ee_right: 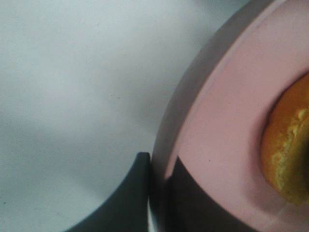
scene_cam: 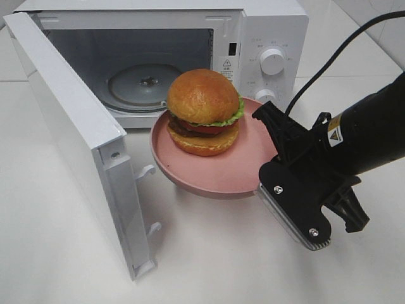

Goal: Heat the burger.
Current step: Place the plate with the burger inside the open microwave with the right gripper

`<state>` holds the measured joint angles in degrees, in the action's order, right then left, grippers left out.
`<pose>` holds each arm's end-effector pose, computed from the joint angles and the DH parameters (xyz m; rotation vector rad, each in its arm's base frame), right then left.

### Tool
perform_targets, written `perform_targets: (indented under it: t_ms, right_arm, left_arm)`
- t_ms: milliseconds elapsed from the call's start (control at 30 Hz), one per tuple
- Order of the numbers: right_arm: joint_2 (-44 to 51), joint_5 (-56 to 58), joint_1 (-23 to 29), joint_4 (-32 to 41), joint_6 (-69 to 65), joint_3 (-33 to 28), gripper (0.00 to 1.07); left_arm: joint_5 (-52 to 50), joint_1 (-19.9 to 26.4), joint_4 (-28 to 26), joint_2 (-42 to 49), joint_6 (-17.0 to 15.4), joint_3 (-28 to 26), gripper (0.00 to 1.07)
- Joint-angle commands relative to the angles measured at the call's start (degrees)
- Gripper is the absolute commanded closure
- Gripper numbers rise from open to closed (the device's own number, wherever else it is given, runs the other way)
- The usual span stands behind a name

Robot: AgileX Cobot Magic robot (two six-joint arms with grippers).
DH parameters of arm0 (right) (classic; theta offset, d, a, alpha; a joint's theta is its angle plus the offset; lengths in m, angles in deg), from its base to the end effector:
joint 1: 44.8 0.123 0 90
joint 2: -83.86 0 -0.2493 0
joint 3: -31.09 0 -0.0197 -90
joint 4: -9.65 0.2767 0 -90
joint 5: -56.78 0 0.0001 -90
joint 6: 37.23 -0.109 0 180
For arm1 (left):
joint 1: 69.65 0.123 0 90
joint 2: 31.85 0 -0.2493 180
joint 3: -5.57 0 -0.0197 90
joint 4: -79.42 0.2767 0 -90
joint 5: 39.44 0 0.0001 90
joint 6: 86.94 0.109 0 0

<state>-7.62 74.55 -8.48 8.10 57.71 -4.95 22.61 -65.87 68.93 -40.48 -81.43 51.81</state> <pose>0.2422 0.1769 0.1297 -2.3717 1.0414 -0.4147 0.0657 -0.0132 0.2876 0.0443 2.0286 -0.1166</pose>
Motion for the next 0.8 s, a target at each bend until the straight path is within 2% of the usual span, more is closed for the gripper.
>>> perform_targets:
  t_ms: [33,267,433,800]
  right_arm:
    - [-0.46,-2.58,1.43,0.29,-0.17,2.12,1.07]
    - [-3.21,-1.95,1.89,0.52,-0.17,5.21,1.07]
    - [-6.07,-1.38,1.89,3.55,0.06,8.37,1.07]
    - [-10.49,0.17,1.89,3.55,-0.63,13.46,1.07]
  left_arm:
    - [-0.69,-0.29,-0.29,0.92,0.06,0.11,0.08]
    - [-0.69,-0.29,-0.29,0.92,0.06,0.11,0.08]
    - [-0.69,-0.29,-0.29,0.92,0.06,0.11,0.08]
    - [-0.69,-0.29,-0.29,0.92,0.06,0.11,0.08]
